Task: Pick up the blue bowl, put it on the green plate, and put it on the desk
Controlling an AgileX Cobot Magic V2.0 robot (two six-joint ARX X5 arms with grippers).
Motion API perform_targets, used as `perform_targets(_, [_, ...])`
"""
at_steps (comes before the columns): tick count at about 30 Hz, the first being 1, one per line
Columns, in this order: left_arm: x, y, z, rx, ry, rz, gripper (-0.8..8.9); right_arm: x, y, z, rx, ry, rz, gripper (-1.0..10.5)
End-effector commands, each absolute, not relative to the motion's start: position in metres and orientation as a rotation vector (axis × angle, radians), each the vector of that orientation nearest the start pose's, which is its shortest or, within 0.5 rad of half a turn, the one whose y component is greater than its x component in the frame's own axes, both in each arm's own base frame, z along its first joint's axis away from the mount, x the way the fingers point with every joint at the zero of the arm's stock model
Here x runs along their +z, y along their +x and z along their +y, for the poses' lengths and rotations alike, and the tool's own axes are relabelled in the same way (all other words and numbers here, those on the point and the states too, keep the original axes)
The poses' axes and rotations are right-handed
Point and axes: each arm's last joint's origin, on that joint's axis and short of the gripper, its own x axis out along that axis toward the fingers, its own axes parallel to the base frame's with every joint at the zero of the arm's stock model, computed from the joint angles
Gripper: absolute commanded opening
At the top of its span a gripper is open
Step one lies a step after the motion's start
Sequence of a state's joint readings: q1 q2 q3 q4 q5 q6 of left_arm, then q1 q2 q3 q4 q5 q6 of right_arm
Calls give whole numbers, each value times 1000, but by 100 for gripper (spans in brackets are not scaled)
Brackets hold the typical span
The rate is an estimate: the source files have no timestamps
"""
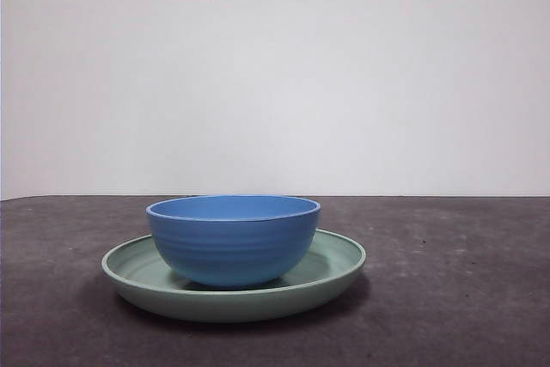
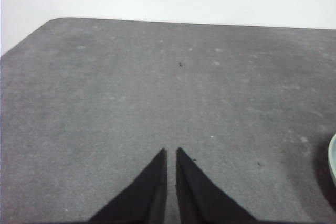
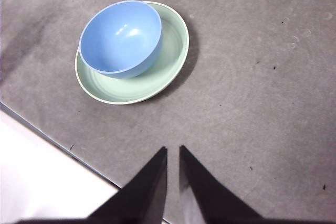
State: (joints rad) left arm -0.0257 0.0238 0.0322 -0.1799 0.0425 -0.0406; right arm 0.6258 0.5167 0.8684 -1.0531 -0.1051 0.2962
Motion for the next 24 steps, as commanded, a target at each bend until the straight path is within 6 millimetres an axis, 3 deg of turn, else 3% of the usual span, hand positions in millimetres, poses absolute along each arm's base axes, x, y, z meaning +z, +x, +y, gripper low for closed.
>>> perform_targets(1, [148, 96, -4, -65, -40, 192, 28, 316, 58, 46, 595, 99, 773, 33])
perform_targets(24, [149, 96, -4, -59, -42, 179, 28, 316, 58, 46, 595, 99, 773, 33])
